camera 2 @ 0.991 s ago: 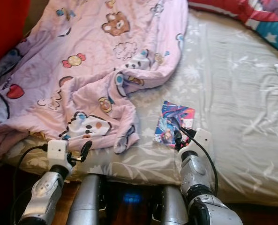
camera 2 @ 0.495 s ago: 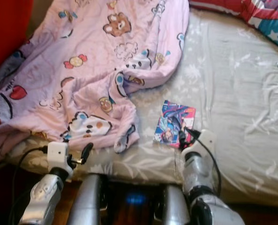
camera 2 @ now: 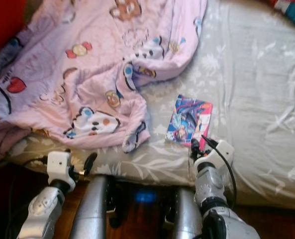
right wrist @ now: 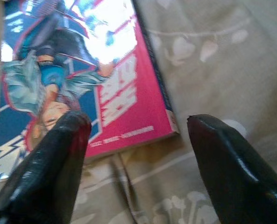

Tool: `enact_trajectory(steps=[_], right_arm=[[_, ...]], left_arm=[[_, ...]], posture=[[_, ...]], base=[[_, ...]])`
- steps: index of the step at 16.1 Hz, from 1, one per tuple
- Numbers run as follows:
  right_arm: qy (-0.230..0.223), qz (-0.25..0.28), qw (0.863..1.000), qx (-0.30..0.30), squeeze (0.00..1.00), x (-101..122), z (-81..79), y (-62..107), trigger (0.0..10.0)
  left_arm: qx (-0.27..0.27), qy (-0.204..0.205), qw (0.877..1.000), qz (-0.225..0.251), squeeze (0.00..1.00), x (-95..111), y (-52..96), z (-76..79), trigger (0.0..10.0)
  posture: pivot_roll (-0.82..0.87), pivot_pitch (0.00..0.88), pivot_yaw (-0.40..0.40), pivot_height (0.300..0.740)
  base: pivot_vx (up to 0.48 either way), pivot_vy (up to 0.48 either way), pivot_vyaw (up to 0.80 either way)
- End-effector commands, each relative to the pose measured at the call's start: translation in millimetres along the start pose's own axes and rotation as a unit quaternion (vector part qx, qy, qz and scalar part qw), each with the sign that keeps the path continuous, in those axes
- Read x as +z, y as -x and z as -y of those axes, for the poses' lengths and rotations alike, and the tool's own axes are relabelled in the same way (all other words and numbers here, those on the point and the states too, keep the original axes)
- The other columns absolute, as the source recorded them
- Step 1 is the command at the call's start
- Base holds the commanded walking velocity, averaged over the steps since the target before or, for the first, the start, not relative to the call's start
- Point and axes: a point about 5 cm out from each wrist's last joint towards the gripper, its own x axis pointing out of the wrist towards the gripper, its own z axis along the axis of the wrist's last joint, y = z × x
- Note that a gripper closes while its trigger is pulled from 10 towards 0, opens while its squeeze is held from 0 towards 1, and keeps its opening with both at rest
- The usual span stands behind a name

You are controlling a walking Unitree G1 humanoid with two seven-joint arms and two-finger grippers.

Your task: Clean up the room

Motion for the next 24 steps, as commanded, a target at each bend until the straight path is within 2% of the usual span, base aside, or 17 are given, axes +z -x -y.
enact_trajectory(steps=[1, 8, 13, 19, 24], right_arm=[[-0.016, -0.003, 1.000, -0.011, 0.00, -7.3, 7.5, 4.2, 10.0], [-0.024, 0.023, 0.999, 0.021, 0.00, 2.8, -3.4, 0.2, 10.0], [-0.049, 0.073, 0.995, 0.039, 0.00, 22.0, -10.4, -4.3, 10.0], [-0.079, 0.056, 0.995, 0.018, 0.00, 20.4, -12.5, -6.9, 10.0], [-0.105, 0.024, 0.994, -0.004, 0.00, 2.0, -7.5, -2.3, 10.0]], left_arm=[[0.007, -0.001, 1.000, -0.021, 0.00, -7.3, 9.3, -5.3, 10.0], [0.018, -0.003, 0.999, -0.028, 0.00, -4.7, 24.2, -6.5, 10.0], [0.022, -0.002, 0.999, -0.034, 0.00, -3.1, 29.3, -6.6, 10.0], [0.030, -0.004, 0.999, -0.040, 0.00, -2.2, 36.3, -8.6, 10.0], [0.037, -0.015, 0.998, -0.046, 0.00, 0.2, 44.3, -16.0, 10.0]], posture=[[0.28, 0.487, 0.032, 0.608], [0.29, 0.533, 0.034, 0.608], [0.30, 0.545, 0.036, 0.608], [0.33, 0.551, 0.039, 0.608], [0.36, 0.548, 0.041, 0.608]], base=[[0.000, 0.000, 0.00], [0.000, 0.000, 0.00], [0.000, 0.000, 0.00], [0.000, 0.000, 0.00], [0.000, 0.000, 0.00]])
